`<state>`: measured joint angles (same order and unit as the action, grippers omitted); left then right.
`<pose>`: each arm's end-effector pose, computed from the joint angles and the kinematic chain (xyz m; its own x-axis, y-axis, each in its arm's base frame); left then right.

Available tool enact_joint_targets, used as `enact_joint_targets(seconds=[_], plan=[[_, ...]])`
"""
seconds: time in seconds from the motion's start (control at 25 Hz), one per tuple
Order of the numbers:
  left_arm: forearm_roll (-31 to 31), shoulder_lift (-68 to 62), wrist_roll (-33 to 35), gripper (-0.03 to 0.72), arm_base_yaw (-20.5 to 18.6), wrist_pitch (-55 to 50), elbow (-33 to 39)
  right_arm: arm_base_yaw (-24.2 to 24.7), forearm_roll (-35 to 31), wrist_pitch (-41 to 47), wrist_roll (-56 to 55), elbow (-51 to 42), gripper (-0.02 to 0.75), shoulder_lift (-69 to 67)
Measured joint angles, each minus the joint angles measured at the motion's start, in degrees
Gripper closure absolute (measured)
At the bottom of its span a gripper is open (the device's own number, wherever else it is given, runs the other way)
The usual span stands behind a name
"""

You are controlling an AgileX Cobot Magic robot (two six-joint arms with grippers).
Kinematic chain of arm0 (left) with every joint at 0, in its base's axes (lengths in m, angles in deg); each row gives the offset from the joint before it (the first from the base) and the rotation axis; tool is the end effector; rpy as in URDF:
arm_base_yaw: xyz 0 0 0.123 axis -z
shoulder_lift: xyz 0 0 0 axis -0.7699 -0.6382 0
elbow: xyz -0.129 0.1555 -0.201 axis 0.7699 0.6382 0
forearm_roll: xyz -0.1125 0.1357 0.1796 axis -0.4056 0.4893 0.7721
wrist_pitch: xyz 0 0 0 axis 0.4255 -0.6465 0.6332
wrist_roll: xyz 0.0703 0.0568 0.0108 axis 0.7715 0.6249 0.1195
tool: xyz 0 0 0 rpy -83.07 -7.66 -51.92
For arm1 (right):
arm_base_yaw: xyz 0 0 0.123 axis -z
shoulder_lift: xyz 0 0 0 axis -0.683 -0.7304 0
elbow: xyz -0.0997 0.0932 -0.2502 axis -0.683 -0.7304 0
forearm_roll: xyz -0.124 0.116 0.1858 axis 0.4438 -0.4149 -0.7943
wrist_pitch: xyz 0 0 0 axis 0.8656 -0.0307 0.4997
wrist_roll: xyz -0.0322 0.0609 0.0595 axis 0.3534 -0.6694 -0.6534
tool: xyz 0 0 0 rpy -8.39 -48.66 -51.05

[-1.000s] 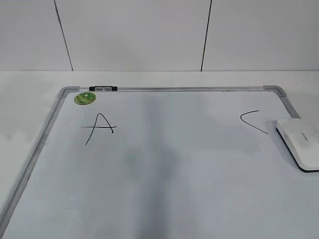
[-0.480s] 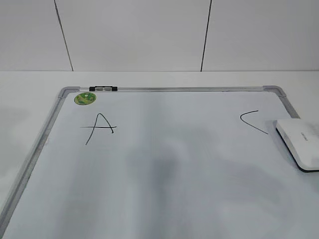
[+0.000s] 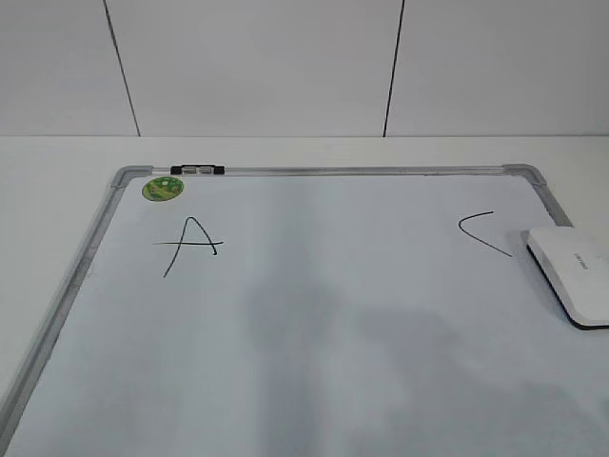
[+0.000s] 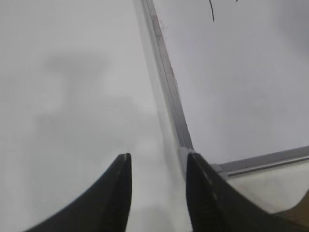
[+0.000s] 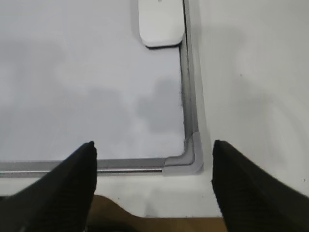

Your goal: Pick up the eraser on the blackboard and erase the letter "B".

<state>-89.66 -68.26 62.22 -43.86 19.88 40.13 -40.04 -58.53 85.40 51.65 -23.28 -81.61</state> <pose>0.0287 -0.0100 0.2836 -0.6846 0.1168 -0.7195 0.1907 0.9814 -0.0220 0.0199 0.0037 0.2732 -0.7103 0.0061 -0.7039 -0.0058 0.9999 0.0144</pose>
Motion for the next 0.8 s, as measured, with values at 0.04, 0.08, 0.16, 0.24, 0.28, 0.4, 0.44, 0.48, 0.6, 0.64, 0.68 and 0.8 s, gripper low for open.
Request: enact_joint_targets(seconds=[0.04,0.08,0.16,0.24,0.28,0.4,0.44,0.48,0.6,0.64,0.68,0.8], plan=[[0.1,2.0,0.0,0.4,0.0,0.2,0.6,0.0,0.0,-0.2,0.0,0.0,0.166,1.7],[0.2,4.3,0.0,0.404,0.0,0.5,0.8,0.0,0.0,-0.5,0.1,0.0,0.166,3.9],[0.3,8.4,0.0,0.409,0.0,1.2,0.9,0.0,0.1,-0.6,0.6,0.0,0.166,8.0],[0.4,11.6,0.0,0.411,0.0,1.4,1.2,0.0,0.3,-0.6,1.2,0.0,0.166,12.1],[0.4,13.2,0.0,0.411,0.0,1.4,1.3,0.0,0.7,-0.6,1.5,0.0,0.166,13.0],[0.4,14.9,0.0,0.411,0.0,1.4,1.5,0.0,1.0,-0.6,2.6,-0.4,0.166,13.4],[0.5,15.0,0.0,0.412,0.0,1.4,1.5,0.0,0.6,-0.9,2.8,-0.8,0.166,13.4],[0.5,15.0,0.0,0.412,0.0,1.5,1.5,0.0,0.5,-1.0,3.1,-1.0,0.166,13.4],[0.6,15.0,0.0,0.419,0.0,1.5,1.5,0.0,-0.1,-1.2,3.5,-1.4,0.166,13.4],[0.6,15.0,0.0,0.422,0.0,1.5,1.5,0.0,-0.3,-1.2,3.5,-1.4,0.166,13.4],[0.6,15.0,0.0,0.426,0.0,1.5,1.5,0.0,-0.4,-1.2,3.5,-1.5,0.166,13.4],[0.6,15.0,0.0,0.436,0.0,1.5,1.5,0.0,-0.4,-1.3,3.6,-1.5,0.166,13.4]])
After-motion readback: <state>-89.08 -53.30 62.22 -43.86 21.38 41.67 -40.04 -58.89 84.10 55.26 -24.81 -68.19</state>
